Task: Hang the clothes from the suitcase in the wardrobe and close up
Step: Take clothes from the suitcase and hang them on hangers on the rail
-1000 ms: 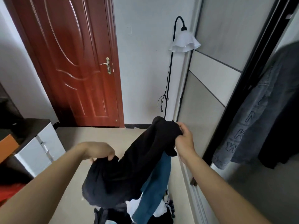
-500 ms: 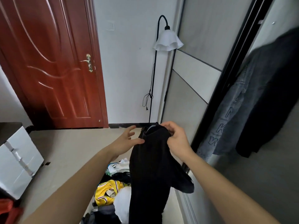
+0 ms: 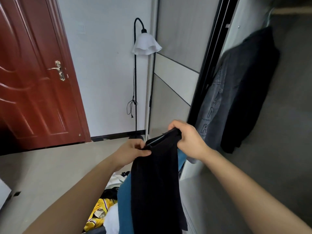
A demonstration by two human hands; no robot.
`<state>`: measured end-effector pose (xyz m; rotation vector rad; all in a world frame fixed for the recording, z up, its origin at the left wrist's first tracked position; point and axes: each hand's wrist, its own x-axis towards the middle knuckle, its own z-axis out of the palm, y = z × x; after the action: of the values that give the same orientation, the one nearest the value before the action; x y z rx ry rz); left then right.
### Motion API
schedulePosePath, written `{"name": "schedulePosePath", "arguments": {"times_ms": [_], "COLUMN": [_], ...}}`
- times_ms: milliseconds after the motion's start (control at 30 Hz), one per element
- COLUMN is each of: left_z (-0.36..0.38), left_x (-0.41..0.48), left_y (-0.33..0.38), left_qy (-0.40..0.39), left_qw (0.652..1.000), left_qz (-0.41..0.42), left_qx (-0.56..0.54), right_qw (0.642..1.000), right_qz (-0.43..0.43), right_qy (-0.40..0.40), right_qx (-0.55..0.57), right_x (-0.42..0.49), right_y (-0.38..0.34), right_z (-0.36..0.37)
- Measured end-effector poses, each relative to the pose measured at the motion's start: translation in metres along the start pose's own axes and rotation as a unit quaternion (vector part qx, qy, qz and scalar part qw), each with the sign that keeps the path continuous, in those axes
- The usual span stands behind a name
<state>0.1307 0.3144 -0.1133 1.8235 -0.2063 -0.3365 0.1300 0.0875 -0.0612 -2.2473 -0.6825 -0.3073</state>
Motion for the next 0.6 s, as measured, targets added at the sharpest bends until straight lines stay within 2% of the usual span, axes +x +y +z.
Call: {"name": "schedulePosePath", "arguments": {"times_ms": [133,167,267,433,500,600], "left_z": [0.009,0.009,0.012,0.003,-0.008,-0.018], "left_x": [0.003,0.003,-0.002,0.002,0.006,0.014], "left_y": [0.021,0.029,0.056,0.098,0.115,0.133], "left_qy": [0.134,0.137,0.063,0.036,0.05,0.123], "left_qw": [0.988,0.986,0.989,0.998,0.998,0.992], "left_qz": [0.008,0.002,-0.017,-0.029,-0.024,0.005], "left_qx": [-0.076,-0.092,-0.13,-0.038,-0.017,0.024], "right_qw": [0.993,0.99,0.976,0.936,0.927,0.929], "right_qz": [-0.007,-0.005,-0.023,-0.008,-0.02,-0.018], "right_qy": [0.004,0.009,0.006,-0.037,-0.026,0.002], "right_qx": [-0.122,-0.143,-0.214,-0.35,-0.373,-0.371], "right_x": [0.0,-0.001,-0.004,-0.007,-0.013,-0.028], "right_y": [0.003,0.005,0.009,0.021,0.027,0.036], "right_z": [-0.021,-0.026,-0.036,-0.05,-0.055,-0.059]}}
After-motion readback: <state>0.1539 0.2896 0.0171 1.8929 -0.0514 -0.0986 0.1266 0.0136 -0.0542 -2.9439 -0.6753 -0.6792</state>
